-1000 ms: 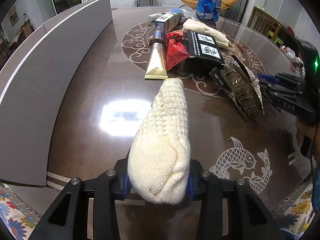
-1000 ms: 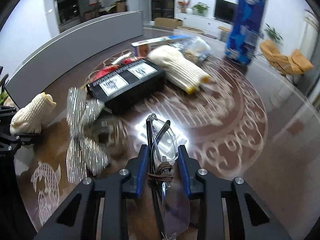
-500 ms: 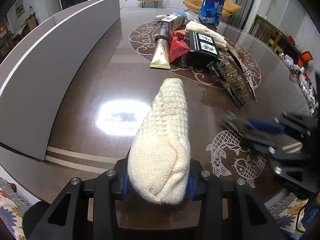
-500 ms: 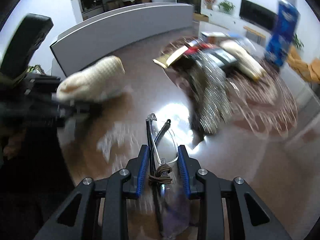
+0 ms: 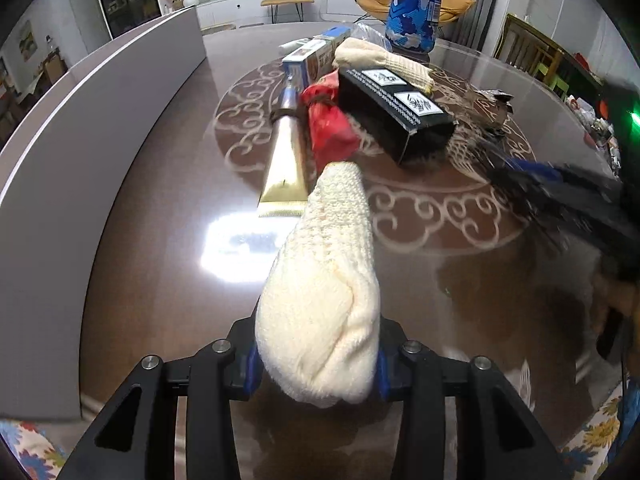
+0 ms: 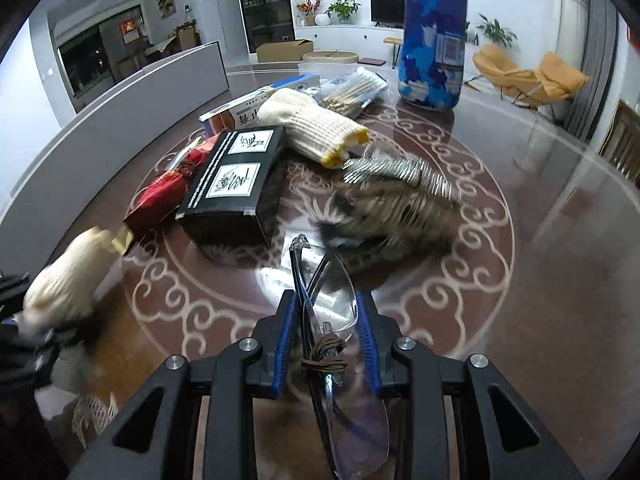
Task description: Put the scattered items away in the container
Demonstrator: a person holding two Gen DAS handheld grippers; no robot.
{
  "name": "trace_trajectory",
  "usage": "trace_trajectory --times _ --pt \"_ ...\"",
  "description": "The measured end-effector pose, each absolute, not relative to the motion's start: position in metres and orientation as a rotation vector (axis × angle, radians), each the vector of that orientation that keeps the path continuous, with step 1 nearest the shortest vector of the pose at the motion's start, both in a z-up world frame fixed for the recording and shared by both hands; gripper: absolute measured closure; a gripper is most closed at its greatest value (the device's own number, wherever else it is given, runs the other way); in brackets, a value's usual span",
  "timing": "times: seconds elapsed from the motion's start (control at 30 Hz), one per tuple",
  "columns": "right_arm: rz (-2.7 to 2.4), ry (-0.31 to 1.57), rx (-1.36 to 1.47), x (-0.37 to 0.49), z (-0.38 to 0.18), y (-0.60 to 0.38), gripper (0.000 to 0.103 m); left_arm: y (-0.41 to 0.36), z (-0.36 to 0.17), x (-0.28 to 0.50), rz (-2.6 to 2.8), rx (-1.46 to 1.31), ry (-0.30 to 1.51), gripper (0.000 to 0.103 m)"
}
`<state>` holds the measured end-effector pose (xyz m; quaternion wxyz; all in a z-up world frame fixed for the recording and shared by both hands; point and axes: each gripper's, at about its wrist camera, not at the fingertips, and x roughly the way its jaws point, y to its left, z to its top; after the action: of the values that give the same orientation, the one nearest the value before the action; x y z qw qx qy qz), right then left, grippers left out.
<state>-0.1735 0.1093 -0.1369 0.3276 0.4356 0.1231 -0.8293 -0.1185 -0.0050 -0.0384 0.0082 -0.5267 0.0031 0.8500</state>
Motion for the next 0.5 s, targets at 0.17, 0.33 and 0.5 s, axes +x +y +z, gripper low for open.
trace_trajectory --times 0.17,0.33,0.5 --pt "-2.136 0.426 1.121 -0.141 -0.142 0.121 0.015 -0.009 -0.048 -0.122 2.673 -1.662 -0.005 0.003" --pt "-2.142 0.453 1.097 -0.13 -0.145 0.133 0.005 -0.013 -0.051 -0.115 2.712 -1.619 -0.013 0.0" --pt "-2.136 0.457 1.117 -0.147 -0.152 0.127 0.0 -0.012 -0.051 -0.116 2.726 -1.609 -0.024 0.0"
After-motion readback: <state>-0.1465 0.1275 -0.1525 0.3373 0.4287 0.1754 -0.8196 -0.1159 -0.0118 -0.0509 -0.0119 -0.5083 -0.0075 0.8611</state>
